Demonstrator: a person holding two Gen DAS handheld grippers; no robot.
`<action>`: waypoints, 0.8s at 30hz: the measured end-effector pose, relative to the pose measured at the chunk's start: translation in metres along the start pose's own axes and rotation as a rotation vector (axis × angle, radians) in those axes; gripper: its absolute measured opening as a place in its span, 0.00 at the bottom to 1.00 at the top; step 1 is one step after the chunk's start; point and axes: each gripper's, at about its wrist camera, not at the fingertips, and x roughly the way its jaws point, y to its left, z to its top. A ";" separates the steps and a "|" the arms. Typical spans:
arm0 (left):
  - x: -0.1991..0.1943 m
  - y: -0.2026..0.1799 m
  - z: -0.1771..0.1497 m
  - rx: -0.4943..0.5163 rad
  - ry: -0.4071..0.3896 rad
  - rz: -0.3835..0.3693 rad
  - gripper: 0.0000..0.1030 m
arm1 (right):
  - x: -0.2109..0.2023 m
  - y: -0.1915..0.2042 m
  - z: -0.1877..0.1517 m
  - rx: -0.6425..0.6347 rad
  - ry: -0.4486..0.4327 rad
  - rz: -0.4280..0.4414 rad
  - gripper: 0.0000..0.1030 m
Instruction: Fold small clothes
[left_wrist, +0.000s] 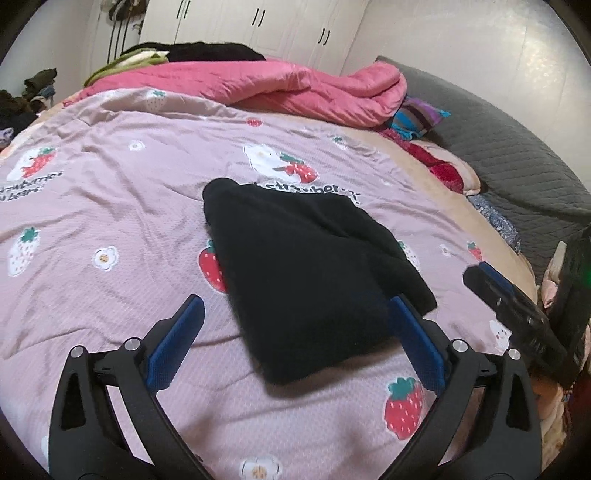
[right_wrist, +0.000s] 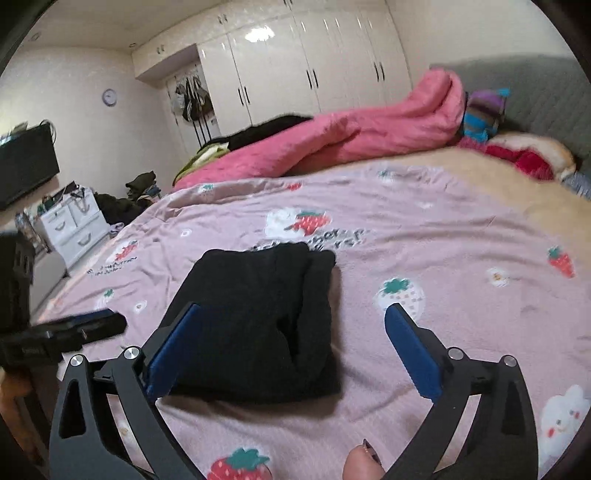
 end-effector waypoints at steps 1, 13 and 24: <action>-0.004 0.000 -0.002 0.004 -0.007 0.004 0.91 | -0.007 0.003 -0.004 -0.015 -0.015 -0.013 0.96; -0.047 0.005 -0.053 0.023 -0.065 0.042 0.91 | -0.056 0.031 -0.048 -0.082 -0.068 -0.047 0.96; -0.057 0.026 -0.110 -0.012 -0.051 0.082 0.91 | -0.050 0.060 -0.094 -0.098 0.085 -0.057 0.96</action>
